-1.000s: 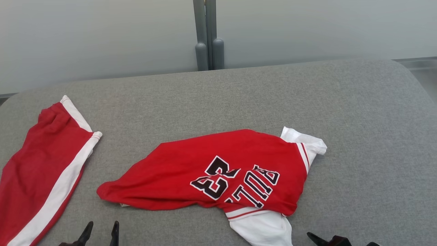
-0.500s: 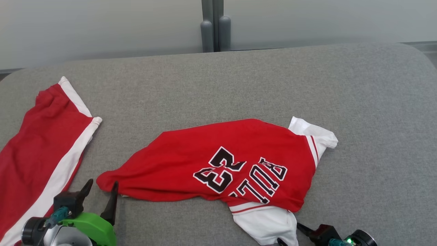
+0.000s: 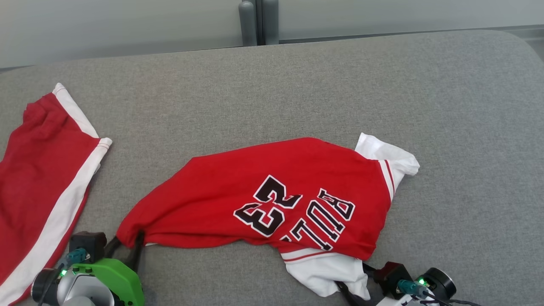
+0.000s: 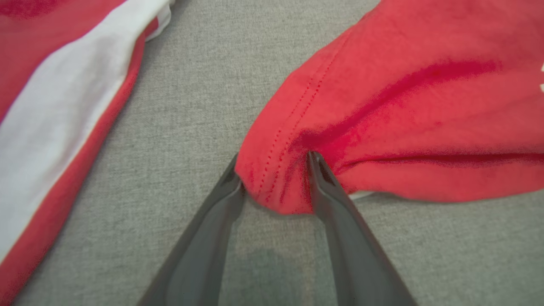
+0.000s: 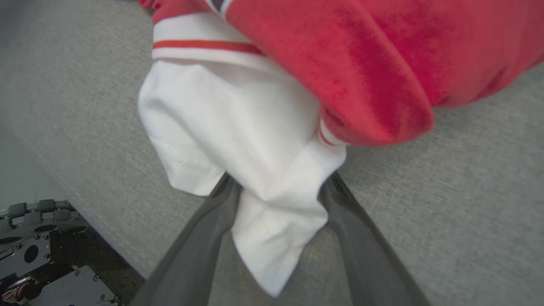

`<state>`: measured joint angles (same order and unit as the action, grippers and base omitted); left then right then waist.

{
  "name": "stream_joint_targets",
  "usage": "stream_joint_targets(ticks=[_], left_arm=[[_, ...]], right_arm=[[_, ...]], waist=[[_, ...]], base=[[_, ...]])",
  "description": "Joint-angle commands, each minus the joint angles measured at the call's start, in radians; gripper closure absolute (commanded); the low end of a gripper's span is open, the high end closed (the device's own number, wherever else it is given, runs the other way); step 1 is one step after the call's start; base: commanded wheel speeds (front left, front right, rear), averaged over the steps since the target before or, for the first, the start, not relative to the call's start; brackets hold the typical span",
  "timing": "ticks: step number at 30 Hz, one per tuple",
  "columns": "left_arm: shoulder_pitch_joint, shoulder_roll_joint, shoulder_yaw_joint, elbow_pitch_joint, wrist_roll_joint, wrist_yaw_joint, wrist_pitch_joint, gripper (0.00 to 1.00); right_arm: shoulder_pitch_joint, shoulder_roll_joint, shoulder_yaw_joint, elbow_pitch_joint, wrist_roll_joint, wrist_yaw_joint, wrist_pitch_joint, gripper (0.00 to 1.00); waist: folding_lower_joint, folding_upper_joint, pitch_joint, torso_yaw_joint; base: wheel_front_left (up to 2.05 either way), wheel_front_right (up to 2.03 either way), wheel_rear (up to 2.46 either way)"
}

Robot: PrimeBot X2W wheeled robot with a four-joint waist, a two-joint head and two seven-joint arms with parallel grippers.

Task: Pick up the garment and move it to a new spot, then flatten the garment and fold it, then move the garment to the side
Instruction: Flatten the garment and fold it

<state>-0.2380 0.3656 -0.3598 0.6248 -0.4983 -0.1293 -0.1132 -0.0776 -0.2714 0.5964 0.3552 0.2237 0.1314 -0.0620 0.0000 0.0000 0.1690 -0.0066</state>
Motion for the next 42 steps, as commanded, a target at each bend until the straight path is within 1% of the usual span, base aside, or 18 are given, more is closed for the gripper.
stream_joint_targets(ticks=[1,5,8,9,11,13,16,18,22,24,27,30,31,34,36,38,41,42], left_arm=[[-0.012,0.012,-0.017,0.008,-0.012,-0.003,-0.003,1.00],[-0.006,0.020,-0.035,0.005,-0.061,-0.002,0.001,1.00],[0.011,0.031,-0.029,-0.054,-0.158,-0.002,0.040,1.00],[0.016,0.041,-0.023,-0.086,-0.196,-0.002,0.059,1.00],[0.028,0.071,-0.002,-0.171,-0.285,-0.002,0.102,1.00],[0.047,0.127,0.028,-0.270,-0.352,-0.001,0.151,1.00],[0.078,0.188,0.080,-0.429,-0.437,0.005,0.227,1.00],[0.091,0.220,0.114,-0.548,-0.491,0.021,0.278,1.00],[0.087,0.246,0.159,-0.777,-0.604,0.072,0.383,1.00],[0.053,0.258,0.175,-0.869,-0.646,0.106,0.435,1.00],[-0.030,0.273,0.185,-0.964,-0.693,0.160,0.514,1.00],[-0.165,0.275,0.180,-0.993,-0.726,0.210,0.589,1.00],[-0.279,0.263,0.170,-0.974,-0.729,0.241,0.631,1.00],[-0.464,0.231,0.143,-0.887,-0.719,0.283,0.677,1.00],[-0.600,0.205,0.120,-0.801,-0.693,0.298,0.686,1.00],[-0.737,0.170,0.103,-0.697,-0.656,0.307,0.671,1.00],[-0.938,0.110,0.080,-0.540,-0.577,0.311,0.605,1.00],[-1.005,0.100,0.073,-0.486,-0.538,0.301,0.567,1.00]], right_arm=[[-0.006,0.007,0.015,0.034,0.015,-0.001,0.016,1.00],[-0.020,0.006,0.025,0.040,0.049,-0.001,0.003,1.00],[-0.031,0.006,0.000,-0.007,0.137,-0.001,-0.019,1.00],[-0.037,0.005,-0.016,-0.043,0.184,-0.001,-0.023,1.00],[-0.048,-0.023,-0.041,-0.131,0.278,-0.001,-0.015,1.00],[-0.063,-0.079,-0.084,-0.243,0.349,-0.001,0.003,1.00],[-0.069,-0.152,-0.156,-0.409,0.443,-0.001,0.052,1.00],[-0.066,-0.199,-0.210,-0.517,0.518,-0.001,0.090,1.00],[-0.090,-0.265,-0.321,-0.683,0.642,-0.001,0.157,1.00],[-0.123,-0.288,-0.376,-0.739,0.694,-0.001,0.189,1.00],[-0.205,-0.316,-0.463,-0.776,0.762,-0.001,0.239,1.00],[-0.335,-0.327,-0.534,-0.750,0.817,-0.001,0.293,1.00],[-0.446,-0.325,-0.568,-0.699,0.823,-0.001,0.326,1.00],[-0.645,-0.300,-0.583,-0.595,0.773,-0.001,0.361,1.00],[-0.785,-0.249,-0.587,-0.503,0.730,-0.001,0.369,1.00],[-0.927,-0.187,-0.584,-0.404,0.679,-0.001,0.375,1.00],[-1.141,-0.077,-0.591,-0.251,0.559,-0.001,0.340,1.00],[-1.210,-0.037,-0.602,-0.196,0.508,-0.001,0.310,1.00]], waist=[[0.0000,0.0000,-0.003,0.001],[0.0000,0.0000,-0.014,0.003],[0.0000,0.0000,-0.026,-0.001],[0.0000,0.0000,-0.028,-0.002],[0.0000,0.0000,-0.033,-0.010],[0.0000,0.0000,-0.038,-0.022],[0.0000,0.0000,-0.048,-0.038],[0.0000,0.0000,-0.051,-0.044],[0.0000,0.0000,-0.042,-0.056],[0.0000,0.0000,-0.027,-0.061],[0.0000,0.0000,0.008,-0.062],[0.0000,0.0000,0.059,-0.058],[0.0000,0.0000,0.100,-0.051],[0.0000,0.0000,0.172,-0.039],[0.0000,0.0000,0.220,-0.026],[0.0000,0.0000,0.271,-0.015],[0.0000,0.0000,0.352,-0.002],[0.0000,0.0000,0.376,0.000]], base=[[0.00,0.00,0.00],[0.00,0.00,0.00],[0.00,0.00,0.00],[0.00,0.00,0.00],[0.00,0.00,0.00],[0.00,0.00,0.00],[0.00,0.00,0.00],[0.00,0.00,0.00],[0.00,0.00,0.00],[0.00,0.00,0.00],[0.00,0.00,0.00],[0.00,0.00,0.00],[0.00,0.00,0.00],[0.00,0.00,0.00],[0.00,0.00,0.00],[0.00,0.00,0.00],[0.00,0.00,0.00],[0.00,0.00,0.00]])
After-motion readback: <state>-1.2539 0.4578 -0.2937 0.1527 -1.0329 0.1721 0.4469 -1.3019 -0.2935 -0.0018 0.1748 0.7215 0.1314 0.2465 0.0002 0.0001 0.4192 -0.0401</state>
